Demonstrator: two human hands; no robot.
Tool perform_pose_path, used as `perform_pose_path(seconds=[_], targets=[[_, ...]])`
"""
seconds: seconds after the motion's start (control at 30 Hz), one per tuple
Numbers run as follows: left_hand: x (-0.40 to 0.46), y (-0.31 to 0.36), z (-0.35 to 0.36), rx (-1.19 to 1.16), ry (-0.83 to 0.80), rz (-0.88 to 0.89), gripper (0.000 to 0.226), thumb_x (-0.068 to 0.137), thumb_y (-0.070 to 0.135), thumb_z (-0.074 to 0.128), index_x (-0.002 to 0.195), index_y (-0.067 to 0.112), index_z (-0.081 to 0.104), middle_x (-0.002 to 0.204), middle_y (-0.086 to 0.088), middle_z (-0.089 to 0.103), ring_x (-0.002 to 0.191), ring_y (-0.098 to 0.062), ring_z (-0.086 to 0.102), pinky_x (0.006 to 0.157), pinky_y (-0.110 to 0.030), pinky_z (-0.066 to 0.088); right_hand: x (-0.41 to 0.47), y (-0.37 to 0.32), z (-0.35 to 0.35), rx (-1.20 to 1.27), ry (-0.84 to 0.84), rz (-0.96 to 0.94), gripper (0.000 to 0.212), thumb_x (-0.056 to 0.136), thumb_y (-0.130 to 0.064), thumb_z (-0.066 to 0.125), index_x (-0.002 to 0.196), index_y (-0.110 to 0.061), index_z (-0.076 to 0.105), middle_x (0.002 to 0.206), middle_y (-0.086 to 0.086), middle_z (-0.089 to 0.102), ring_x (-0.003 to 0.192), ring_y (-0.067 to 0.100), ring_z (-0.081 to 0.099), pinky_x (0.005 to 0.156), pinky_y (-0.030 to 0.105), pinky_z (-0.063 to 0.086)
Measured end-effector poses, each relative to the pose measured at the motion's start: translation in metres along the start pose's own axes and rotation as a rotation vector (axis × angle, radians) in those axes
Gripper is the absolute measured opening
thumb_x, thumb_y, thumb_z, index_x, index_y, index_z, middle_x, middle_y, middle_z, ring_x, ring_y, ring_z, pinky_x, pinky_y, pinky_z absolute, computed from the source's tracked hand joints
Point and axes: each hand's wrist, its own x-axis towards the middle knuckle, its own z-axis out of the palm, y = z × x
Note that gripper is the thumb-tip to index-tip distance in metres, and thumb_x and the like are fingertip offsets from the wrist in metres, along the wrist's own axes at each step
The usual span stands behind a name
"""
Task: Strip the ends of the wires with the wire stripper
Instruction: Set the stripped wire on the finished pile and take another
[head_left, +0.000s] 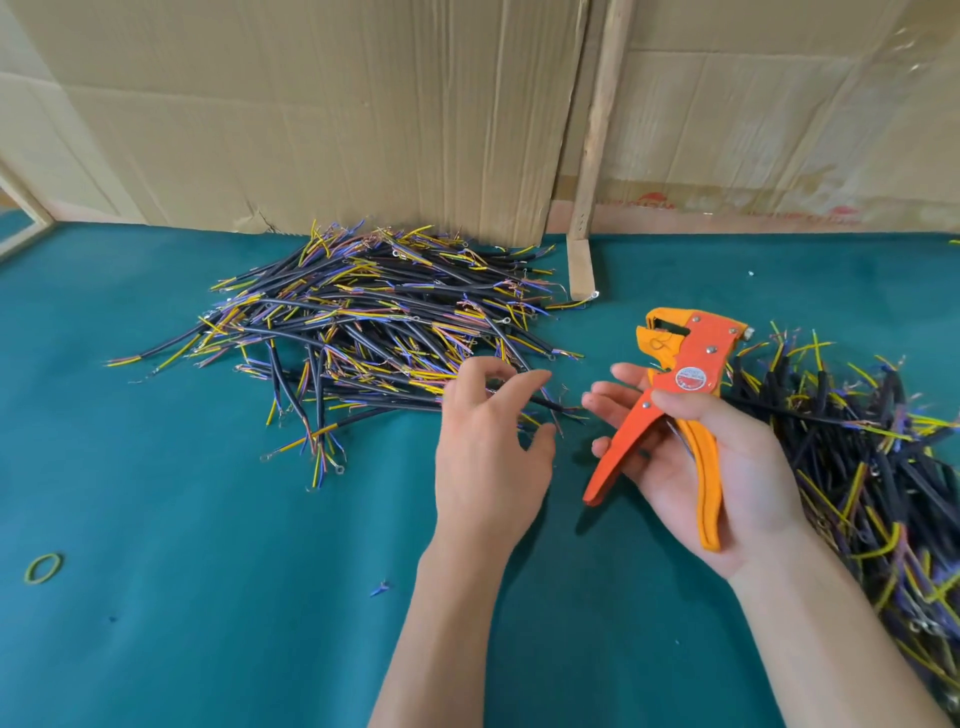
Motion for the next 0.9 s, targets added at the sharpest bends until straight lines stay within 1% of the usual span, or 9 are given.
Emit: perform_pose_path(seconds=[0.1, 0.17, 0.27, 0.37, 0.43, 0.5, 0.67, 0.8, 0.9], targets=[[0.000, -0.003, 0.006, 0.121, 0.020, 0.048, 0.032, 0.088, 0.021, 0.074, 0.119, 0.031, 0.073, 0.119, 0.011, 0.057, 0.108, -0.020, 0.041, 0.078, -0.029, 0.044, -0.001, 0.000, 0.001, 0.024, 0.018, -0.001, 0.066, 0.067, -0.022, 0.072, 0.127, 0.003, 0.061, 0.109, 0.023, 0.072, 0.104, 0.034, 0.072, 0.071, 0.040, 0.061], [-0.001, -0.005, 0.010, 0.146, 0.002, 0.060, 0.028, 0.090, 0.020, 0.072, 0.116, 0.031, 0.075, 0.115, 0.012, 0.062, 0.105, -0.023, 0.039, 0.077, -0.032, 0.047, -0.001, 0.001, -0.001, 0.026, 0.055, -0.003, 0.064, 0.070, -0.020, 0.068, 0.129, 0.005, 0.060, 0.106, 0.023, 0.072, 0.099, 0.034, 0.073, 0.071, 0.040, 0.061], [-0.003, -0.006, 0.013, 0.157, 0.059, 0.073, 0.018, 0.089, 0.019, 0.073, 0.103, 0.028, 0.079, 0.102, 0.008, 0.061, 0.097, -0.022, 0.038, 0.073, -0.030, 0.045, 0.001, 0.003, 0.000, 0.006, 0.099, 0.012, 0.063, 0.073, -0.018, 0.064, 0.131, 0.006, 0.058, 0.102, 0.022, 0.073, 0.095, 0.033, 0.074, 0.069, 0.040, 0.061], [-0.003, -0.006, 0.015, 0.150, 0.100, 0.083, 0.012, 0.088, 0.016, 0.076, 0.093, 0.025, 0.081, 0.095, 0.005, 0.060, 0.093, -0.025, 0.041, 0.072, -0.033, 0.047, 0.003, 0.003, 0.001, 0.002, 0.114, 0.015, 0.063, 0.073, -0.019, 0.064, 0.131, 0.006, 0.058, 0.099, 0.021, 0.073, 0.092, 0.032, 0.074, 0.067, 0.040, 0.062], [-0.003, -0.004, 0.014, 0.154, 0.145, 0.107, 0.011, 0.087, 0.014, 0.077, 0.089, 0.023, 0.080, 0.094, 0.004, 0.063, 0.093, -0.027, 0.044, 0.079, -0.034, 0.046, 0.004, 0.003, 0.002, -0.002, 0.115, 0.024, 0.063, 0.073, -0.019, 0.064, 0.130, 0.005, 0.058, 0.099, 0.021, 0.074, 0.090, 0.031, 0.074, 0.067, 0.040, 0.062], [-0.004, 0.001, 0.011, 0.141, 0.214, 0.110, 0.009, 0.088, 0.015, 0.076, 0.091, 0.023, 0.079, 0.095, 0.007, 0.067, 0.095, -0.027, 0.047, 0.085, -0.035, 0.043, 0.003, 0.003, 0.002, 0.002, 0.119, 0.032, 0.062, 0.072, -0.020, 0.065, 0.129, 0.004, 0.060, 0.099, 0.020, 0.074, 0.089, 0.031, 0.074, 0.068, 0.040, 0.062], [0.010, 0.026, 0.006, 0.164, 0.413, 0.082, 0.007, 0.089, 0.023, 0.070, 0.095, 0.026, 0.073, 0.090, 0.014, 0.071, 0.099, -0.024, 0.052, 0.085, -0.037, 0.032, 0.003, 0.001, 0.004, 0.006, 0.134, 0.056, 0.058, 0.071, -0.022, 0.066, 0.125, -0.002, 0.064, 0.106, 0.019, 0.074, 0.089, 0.029, 0.075, 0.068, 0.037, 0.061], [0.007, 0.024, 0.021, -0.045, 0.344, 0.020, 0.010, 0.091, 0.006, 0.067, 0.095, 0.015, 0.070, 0.091, 0.002, 0.067, 0.093, -0.026, 0.054, 0.084, -0.038, 0.042, 0.004, 0.002, 0.001, 0.012, 0.129, 0.053, 0.057, 0.074, -0.020, 0.063, 0.127, 0.001, 0.062, 0.104, 0.021, 0.075, 0.088, 0.029, 0.075, 0.070, 0.040, 0.060], [0.001, 0.014, 0.026, -0.130, 0.318, -0.033, 0.018, 0.088, 0.004, 0.066, 0.100, 0.015, 0.073, 0.089, 0.000, 0.064, 0.091, -0.026, 0.057, 0.082, -0.041, 0.048, 0.005, 0.003, 0.000, -0.007, 0.071, 0.052, 0.058, 0.074, -0.020, 0.063, 0.127, 0.000, 0.060, 0.115, 0.022, 0.073, 0.089, 0.030, 0.074, 0.071, 0.041, 0.060]])
